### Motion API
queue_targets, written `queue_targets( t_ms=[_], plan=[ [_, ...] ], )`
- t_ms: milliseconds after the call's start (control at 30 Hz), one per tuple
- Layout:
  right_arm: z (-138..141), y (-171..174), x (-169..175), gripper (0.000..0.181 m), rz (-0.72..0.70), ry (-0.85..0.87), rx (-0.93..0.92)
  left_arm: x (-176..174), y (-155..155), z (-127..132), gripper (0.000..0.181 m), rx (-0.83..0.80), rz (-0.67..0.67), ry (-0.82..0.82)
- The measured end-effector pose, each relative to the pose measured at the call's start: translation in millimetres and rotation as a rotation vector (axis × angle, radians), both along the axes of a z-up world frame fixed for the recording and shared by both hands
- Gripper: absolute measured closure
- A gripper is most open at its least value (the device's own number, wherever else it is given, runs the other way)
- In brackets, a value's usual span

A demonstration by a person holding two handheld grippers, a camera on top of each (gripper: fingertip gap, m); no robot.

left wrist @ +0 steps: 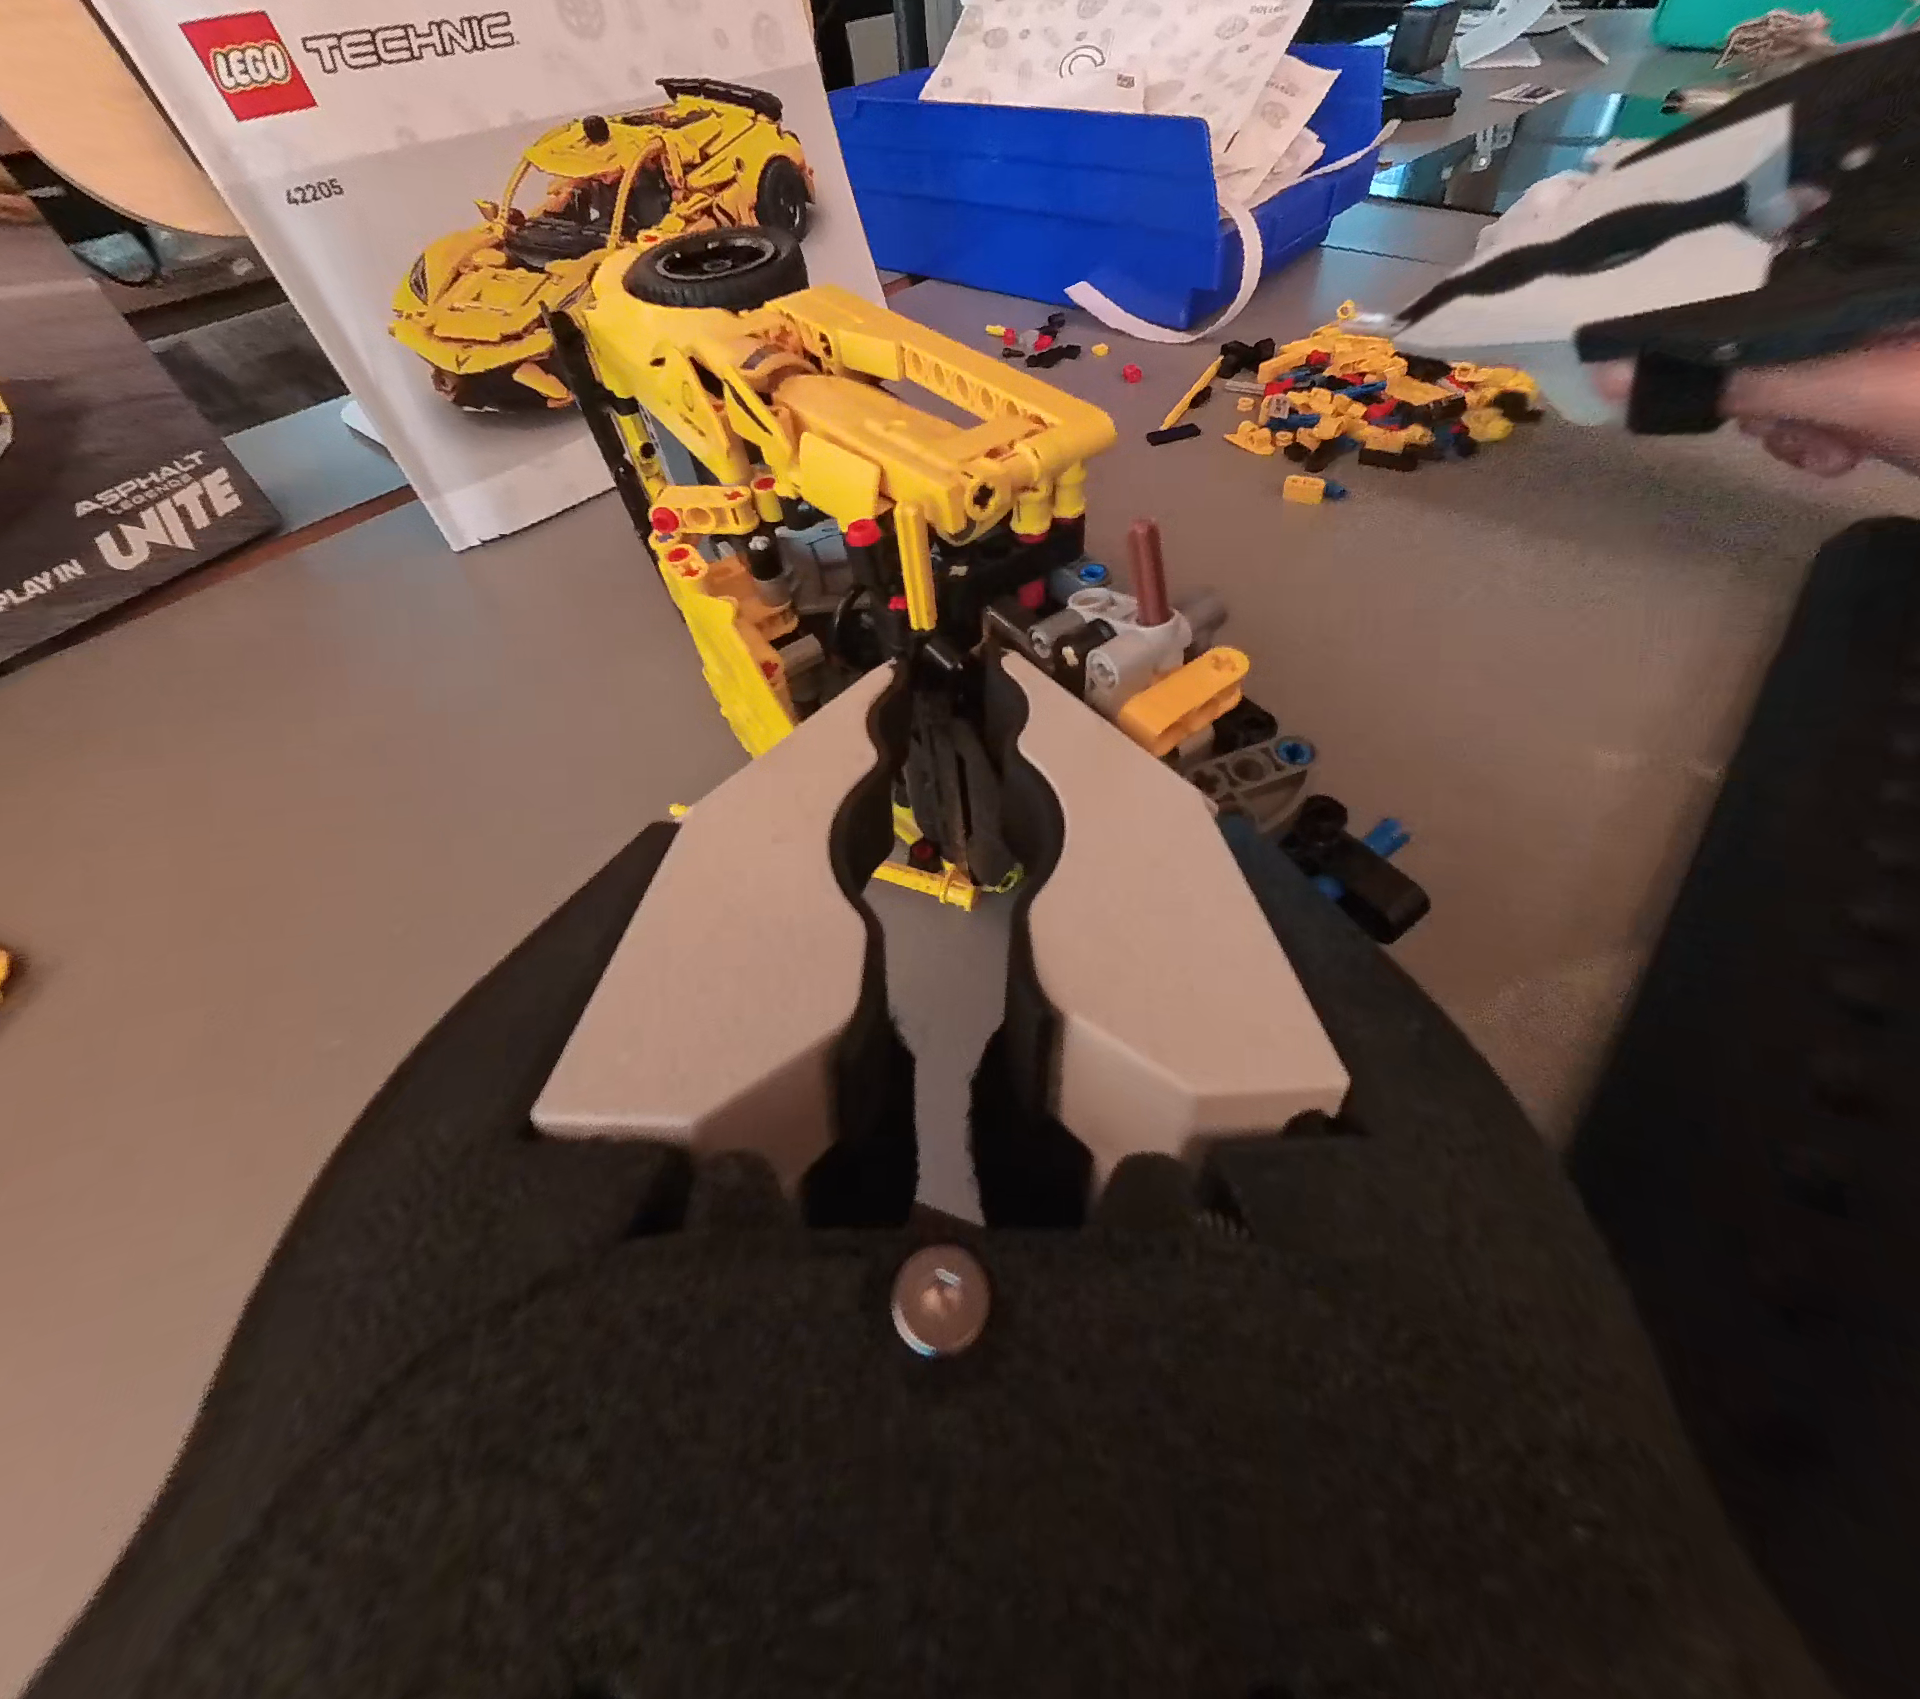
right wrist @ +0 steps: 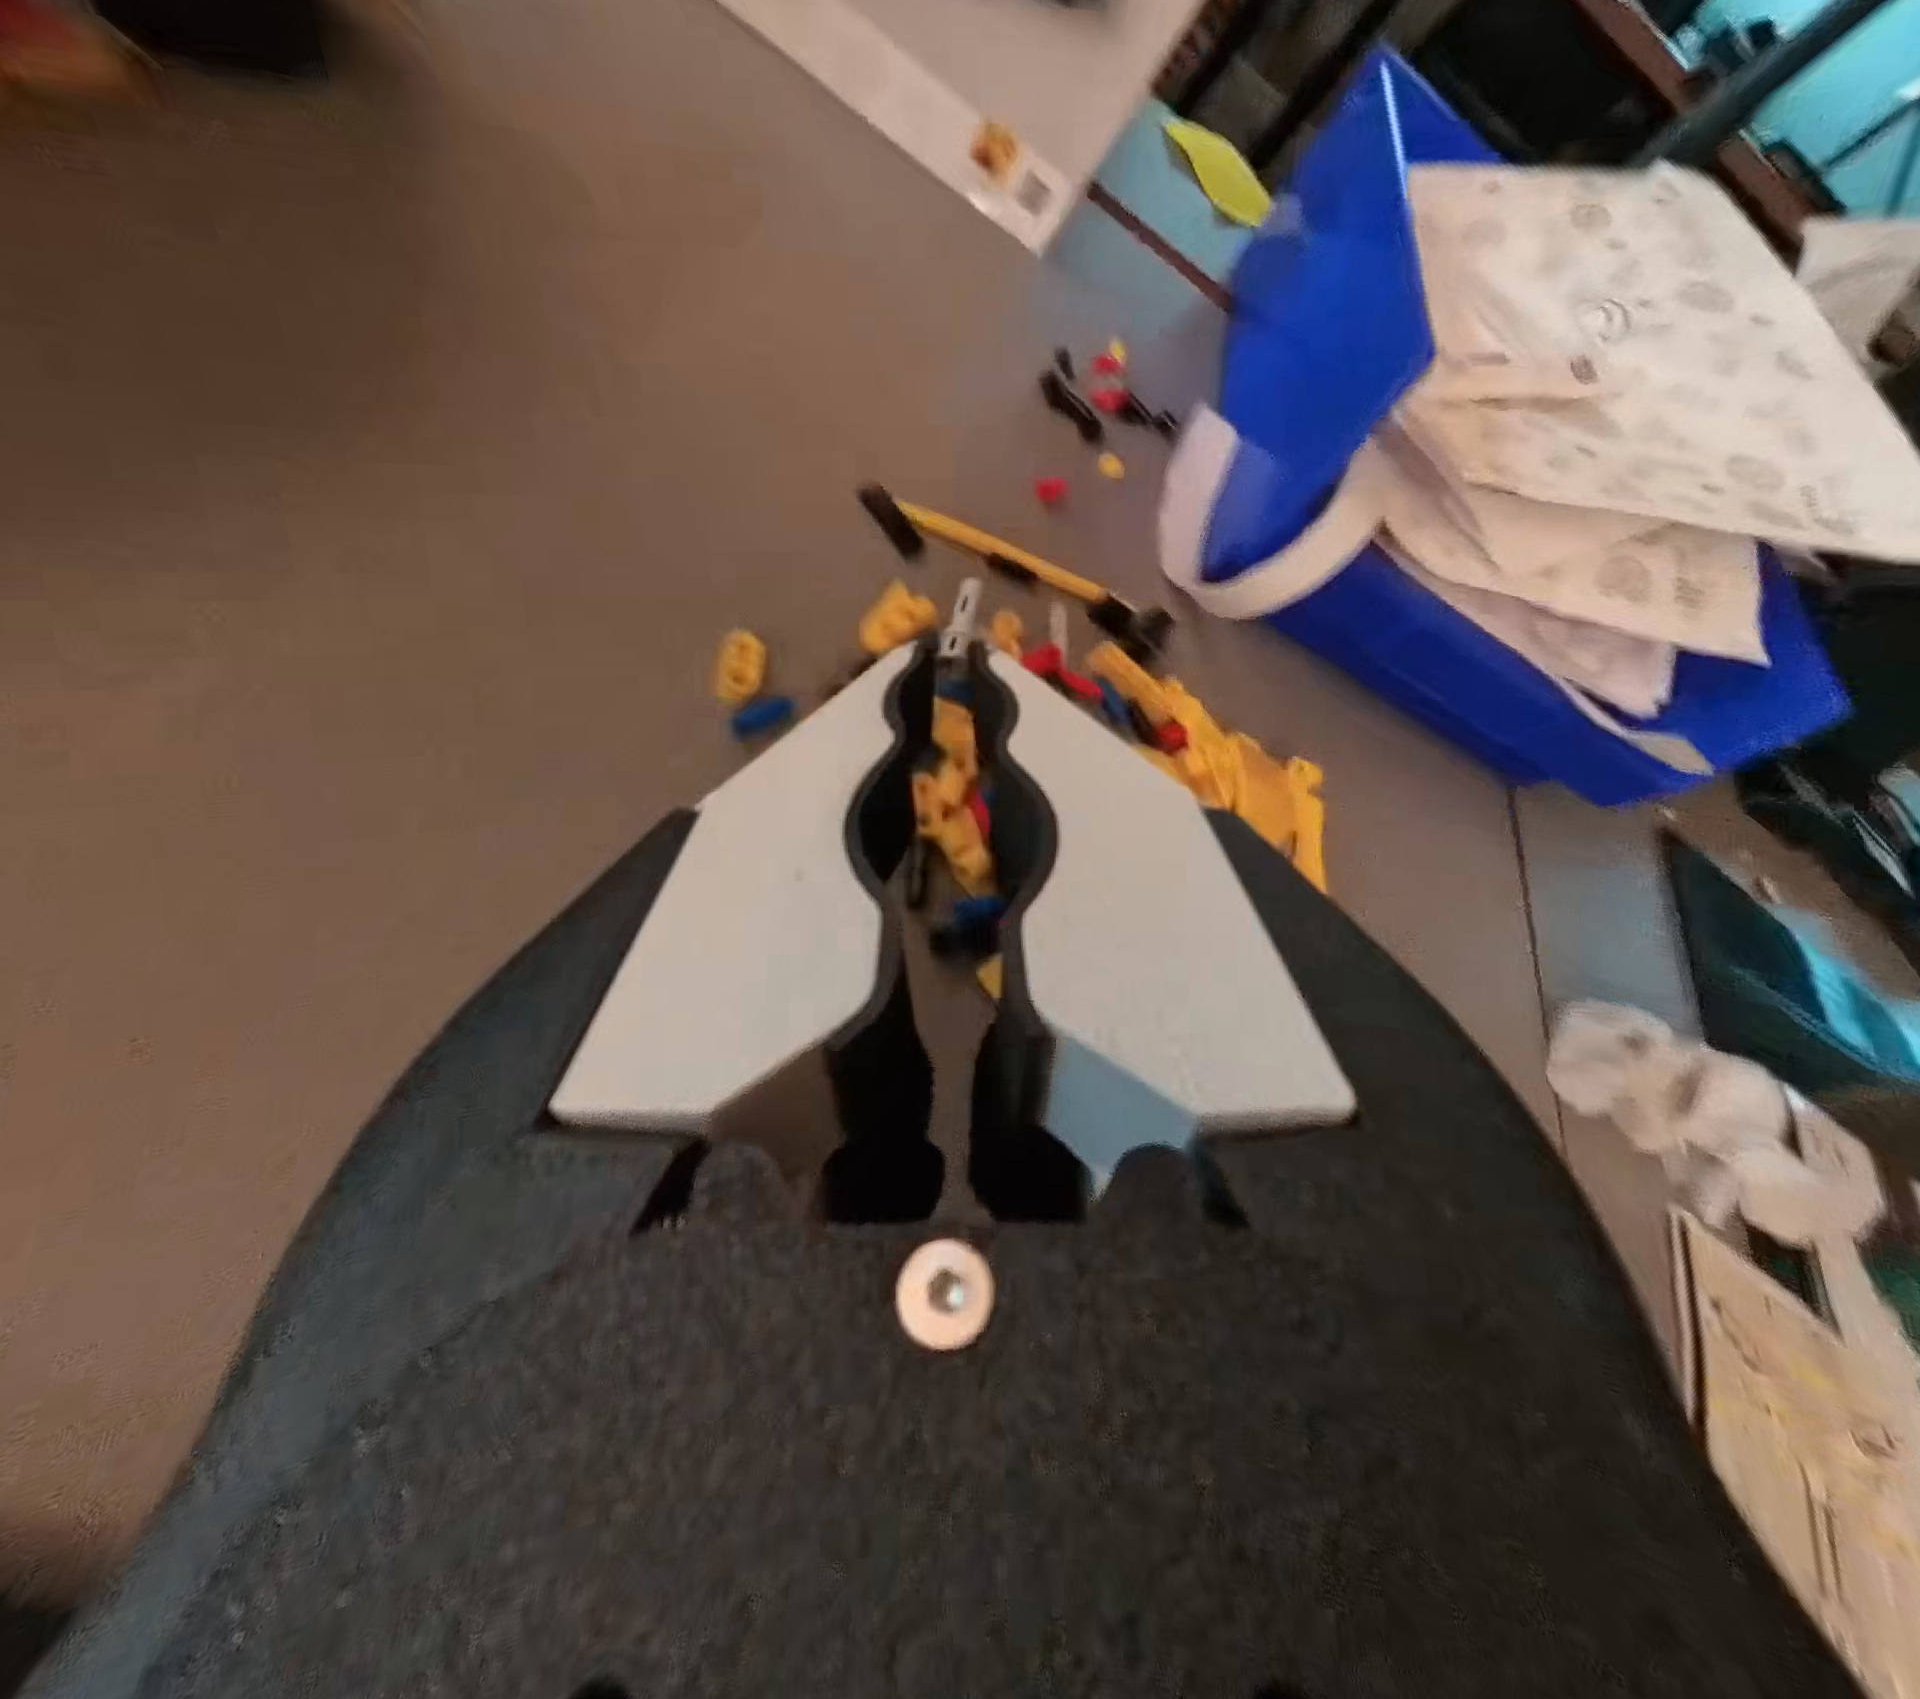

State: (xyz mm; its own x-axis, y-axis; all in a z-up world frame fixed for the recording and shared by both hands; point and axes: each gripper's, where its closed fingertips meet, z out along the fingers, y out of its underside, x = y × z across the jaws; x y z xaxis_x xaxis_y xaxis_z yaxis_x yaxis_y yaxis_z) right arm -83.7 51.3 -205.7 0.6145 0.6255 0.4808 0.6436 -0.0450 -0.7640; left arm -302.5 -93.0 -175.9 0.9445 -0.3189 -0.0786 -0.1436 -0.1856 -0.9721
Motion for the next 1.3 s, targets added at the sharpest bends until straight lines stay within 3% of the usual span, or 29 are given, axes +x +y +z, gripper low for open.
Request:
queue_targets(
  t_ms=[100,133,267,433,533,667,733,833,933,1000,1167,1300],
  plan=[
    [-30.4,5.9,13.3,0.175,-0.108,0.037,-0.175,1.3,0.0,-0.5,0.168,0.011,0.007,0.044],
    [-28.8,11.4,22.4,0.172,-0.16,0.052,-0.174,1.7,0.0,-0.4,0.168,0.016,0.01,0.058],
    [-19.1,12.4,34.1,0.148,-0.168,0.313,-0.264,1.5,-0.1,-0.5,0.168,0.017,0.014,0.052],
    [24.7,4.7,78.4,0.153,-0.207,0.701,-0.163,1.6,0.1,-0.5,0.168,0.002,0.004,0.016],
    [32.7,4.2,85.2,0.155,-0.174,0.866,-0.208,2.2,0.2,-0.6,0.168,0.009,0.011,0.042],
    [42.6,0.4,87.0,0.152,-0.128,0.948,-0.213,1.1,-1.1,-0.9,0.168,0.006,0.012,0.043],
    [64.2,-21.4,65.9,0.153,-0.036,0.842,-0.147,0.1,-2.6,-0.3,0.169,0.006,0.008,0.035],
    [98.1,-82.8,-18.7,0.158,0.244,0.759,-0.11,0.8,-5.0,0.7,0.17,0.005,-0.003,0.019],
    [76.0,-135.9,-107.2,0.15,0.392,0.669,-0.285,-1.1,-6.4,2.3,0.169,0.004,0.006,0.02],
    [60.3,-160.4,-144.2,0.153,0.46,0.66,-0.365,-3.5,-10.6,6.7,0.169,0.017,0.006,0.0],
    [53.9,-194.6,-160.3,0.164,0.649,0.634,-0.393,-4.5,-32.1,23.1,0.17,0.061,-0.077,-0.096],
    [42.0,-206.6,-159.6,0.16,0.828,0.542,-0.545,19.7,-62.2,29.6,0.166,0.006,-0.355,-0.26]
  ],
)
